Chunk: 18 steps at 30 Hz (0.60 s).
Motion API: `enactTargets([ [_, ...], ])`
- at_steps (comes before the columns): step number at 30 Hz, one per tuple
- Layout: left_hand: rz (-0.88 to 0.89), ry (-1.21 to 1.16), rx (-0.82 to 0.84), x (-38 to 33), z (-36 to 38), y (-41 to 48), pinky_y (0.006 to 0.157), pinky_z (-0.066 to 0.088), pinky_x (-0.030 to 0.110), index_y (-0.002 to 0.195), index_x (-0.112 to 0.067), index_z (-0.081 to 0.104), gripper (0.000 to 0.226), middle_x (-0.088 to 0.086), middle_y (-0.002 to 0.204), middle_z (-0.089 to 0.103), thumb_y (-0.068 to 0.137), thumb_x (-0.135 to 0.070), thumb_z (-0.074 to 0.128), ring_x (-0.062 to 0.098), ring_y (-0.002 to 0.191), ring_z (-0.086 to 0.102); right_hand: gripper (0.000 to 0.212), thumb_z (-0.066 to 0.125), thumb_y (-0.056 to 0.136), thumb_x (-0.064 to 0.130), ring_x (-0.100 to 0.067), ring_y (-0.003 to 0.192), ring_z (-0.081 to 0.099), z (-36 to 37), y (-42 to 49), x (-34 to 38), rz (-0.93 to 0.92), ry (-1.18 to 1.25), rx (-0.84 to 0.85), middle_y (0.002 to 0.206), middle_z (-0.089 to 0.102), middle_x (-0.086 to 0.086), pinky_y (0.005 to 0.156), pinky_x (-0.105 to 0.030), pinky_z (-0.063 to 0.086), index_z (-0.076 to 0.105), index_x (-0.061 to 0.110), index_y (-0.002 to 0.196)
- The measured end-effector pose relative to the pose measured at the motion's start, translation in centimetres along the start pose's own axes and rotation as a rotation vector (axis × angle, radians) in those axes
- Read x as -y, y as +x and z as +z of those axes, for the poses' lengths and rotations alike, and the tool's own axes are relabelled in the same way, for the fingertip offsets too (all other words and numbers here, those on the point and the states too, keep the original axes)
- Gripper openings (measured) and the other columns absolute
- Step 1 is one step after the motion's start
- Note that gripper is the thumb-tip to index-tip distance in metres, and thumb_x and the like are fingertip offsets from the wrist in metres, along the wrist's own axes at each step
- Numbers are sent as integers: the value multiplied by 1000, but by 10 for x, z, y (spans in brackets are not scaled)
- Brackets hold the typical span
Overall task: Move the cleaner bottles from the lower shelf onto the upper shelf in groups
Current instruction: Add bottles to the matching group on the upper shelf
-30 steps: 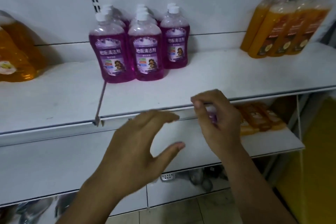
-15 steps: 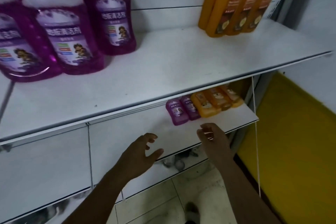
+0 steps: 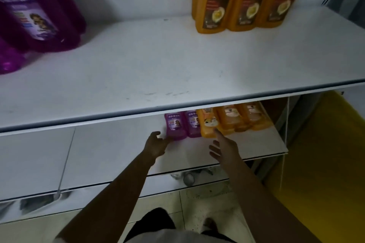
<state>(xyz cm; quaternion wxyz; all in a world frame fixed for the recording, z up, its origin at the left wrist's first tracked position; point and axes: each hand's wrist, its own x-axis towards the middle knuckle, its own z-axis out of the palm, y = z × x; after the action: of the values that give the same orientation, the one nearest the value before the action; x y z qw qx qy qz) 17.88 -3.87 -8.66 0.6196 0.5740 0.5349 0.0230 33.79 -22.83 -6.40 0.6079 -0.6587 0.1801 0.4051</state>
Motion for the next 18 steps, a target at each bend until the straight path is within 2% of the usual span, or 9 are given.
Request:
enactTargets([
  [2, -40, -174, 13, -7, 10, 14, 98, 58, 50, 153, -9, 42, 88, 20, 138, 60, 82, -28, 89, 34, 118, 65, 55, 84, 84, 46, -34, 109, 69, 2, 8, 2, 29, 93, 70, 117, 69, -14, 100, -51, 56, 65, 8, 120],
  [4, -59, -316, 39, -10, 13, 27, 93, 61, 48, 146, -1, 49, 95, 22, 129, 68, 69, -31, 96, 34, 111, 70, 58, 86, 83, 45, -34, 111, 69, 3, 15, 4, 59, 156, 116, 117, 71, -15, 99, -50, 56, 65, 9, 123],
  [8, -41, -258, -9, -6, 21, 41, 77, 63, 39, 119, 6, 66, 88, 19, 111, 72, 54, -43, 99, 30, 101, 71, 54, 87, 82, 43, -30, 107, 70, 3, 29, 2, 102, 228, 146, 113, 72, -16, 96, -48, 58, 65, 9, 118],
  [11, 6, -120, -59, -6, 28, 46, 73, 63, 37, 108, 3, 71, 61, 16, 103, 74, 76, -46, 91, 31, 99, 72, 54, 87, 83, 36, -33, 111, 70, 8, 37, 0, 92, 273, 136, 120, 71, -17, 89, -46, 60, 62, 9, 123],
  [14, 21, -54, -73, -4, 24, 45, 83, 65, 43, 105, 4, 74, 58, 17, 97, 76, 79, -46, 89, 33, 94, 75, 61, 83, 87, 25, -36, 112, 66, 14, 38, -1, 105, 340, 142, 125, 65, -20, 81, -44, 61, 53, 8, 137],
  [16, 13, -88, -36, -2, 13, 36, 84, 65, 44, 110, 5, 74, 57, 20, 100, 77, 80, -41, 89, 35, 93, 77, 62, 81, 87, 21, -38, 115, 64, 14, 32, 1, 140, 415, 206, 130, 60, -22, 78, -45, 64, 49, 10, 139],
  [18, -58, -280, 74, 4, 0, 19, 87, 64, 43, 119, 7, 69, 51, 24, 111, 75, 87, -29, 85, 37, 101, 76, 65, 82, 79, 16, -40, 117, 62, 8, 19, 2, 207, 461, 309, 135, 56, -26, 77, -47, 66, 50, 10, 135],
])
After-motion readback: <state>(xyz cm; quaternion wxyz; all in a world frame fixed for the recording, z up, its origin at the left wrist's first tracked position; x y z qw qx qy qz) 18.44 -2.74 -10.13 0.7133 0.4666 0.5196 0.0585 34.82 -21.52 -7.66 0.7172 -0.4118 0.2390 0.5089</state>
